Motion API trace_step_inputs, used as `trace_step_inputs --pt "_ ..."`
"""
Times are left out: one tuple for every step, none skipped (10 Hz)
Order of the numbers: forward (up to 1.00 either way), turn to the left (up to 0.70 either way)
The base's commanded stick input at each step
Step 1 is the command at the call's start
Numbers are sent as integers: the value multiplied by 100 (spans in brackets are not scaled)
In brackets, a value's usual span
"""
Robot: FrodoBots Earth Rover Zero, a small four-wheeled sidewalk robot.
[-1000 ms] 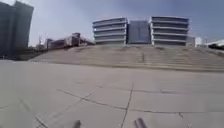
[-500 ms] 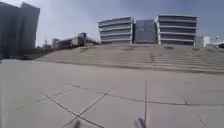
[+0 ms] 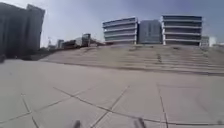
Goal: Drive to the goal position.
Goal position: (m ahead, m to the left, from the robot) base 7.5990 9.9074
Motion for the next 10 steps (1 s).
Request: trace_step_inputs --pt "100 6" --pt "100 26" --pt "100 13" --pt "100 0" --pt "100 38" --pt "100 16" --pt "100 0" --pt "100 0" --pt "100 0" --pt "100 0"
